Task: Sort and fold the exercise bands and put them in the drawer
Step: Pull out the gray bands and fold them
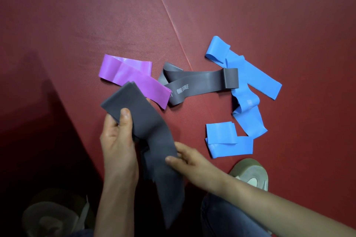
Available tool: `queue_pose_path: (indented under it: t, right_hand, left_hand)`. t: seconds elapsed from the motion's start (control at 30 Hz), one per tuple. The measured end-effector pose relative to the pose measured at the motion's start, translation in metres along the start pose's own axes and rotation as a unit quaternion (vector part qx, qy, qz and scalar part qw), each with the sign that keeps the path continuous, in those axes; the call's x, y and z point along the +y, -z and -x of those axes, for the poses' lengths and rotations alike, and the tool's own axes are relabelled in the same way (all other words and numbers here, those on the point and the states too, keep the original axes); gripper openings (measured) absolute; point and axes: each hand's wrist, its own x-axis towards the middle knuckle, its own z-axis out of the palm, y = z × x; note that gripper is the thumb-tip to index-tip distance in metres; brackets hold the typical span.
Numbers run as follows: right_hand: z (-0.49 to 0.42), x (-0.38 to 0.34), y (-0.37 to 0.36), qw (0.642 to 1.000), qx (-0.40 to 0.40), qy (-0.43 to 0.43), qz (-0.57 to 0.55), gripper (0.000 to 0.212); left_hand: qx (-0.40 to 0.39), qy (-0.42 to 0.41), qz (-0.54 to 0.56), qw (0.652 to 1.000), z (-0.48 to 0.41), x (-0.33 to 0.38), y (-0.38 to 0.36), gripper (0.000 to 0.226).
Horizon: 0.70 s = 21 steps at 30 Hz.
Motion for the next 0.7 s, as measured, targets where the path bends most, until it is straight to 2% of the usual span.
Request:
queue_pose_path:
  t: [0.03, 0.1, 0.17, 0.23, 0.33, 0.4, 0.5, 0.6, 0.7]
  right_hand:
    - [-0.003, 0.001, -0.002, 0.999, 0.016, 0.015, 0.040, 0.039]
    - [-0.012, 0.003, 0.000, 0.981, 0.110, 0.073, 0.143, 0.051]
    - [-0.021, -0.010, 0.011, 0.955, 0.205, 0.122, 0.175, 0.044]
    - [-0.032, -0.026, 0.029, 0.923, 0.254, 0.178, 0.228, 0.030]
    - [-0.051, -0.052, 0.060, 0.881, 0.313, 0.218, 0.280, 0.026]
    - [-0.058, -0.063, 0.079, 0.856, 0.388, 0.207, 0.272, 0.024]
    - [-0.055, -0.065, 0.106, 0.815, 0.483, 0.143, 0.286, 0.031]
    - [-0.045, -0.055, 0.129, 0.793, 0.491, 0.046, 0.358, 0.041]
    - [-0.040, -0.046, 0.139, 0.791, 0.501, -0.008, 0.352, 0.041]
  left_hand:
    - [-0.004, 0.003, -0.003, 1.000, 0.000, 0.000, 0.000, 0.015]
    - [-0.003, 0.007, -0.009, 1.000, -0.001, -0.001, 0.001, 0.015]
    - [-0.004, 0.003, -0.009, 1.000, -0.001, -0.002, 0.000, 0.016]
    - [-0.011, 0.006, -0.010, 1.000, 0.000, -0.004, -0.001, 0.017]
    - [-0.012, 0.016, -0.001, 1.000, 0.000, -0.007, -0.001, 0.019]
    - [-0.017, 0.022, 0.001, 1.000, 0.000, -0.007, -0.004, 0.017]
    - [-0.017, 0.027, 0.001, 0.999, 0.002, -0.007, -0.008, 0.015]
    - [-0.023, 0.029, -0.006, 0.999, 0.002, -0.011, -0.007, 0.013]
    - [-0.030, 0.038, -0.009, 0.999, 0.003, -0.013, -0.009, 0.016]
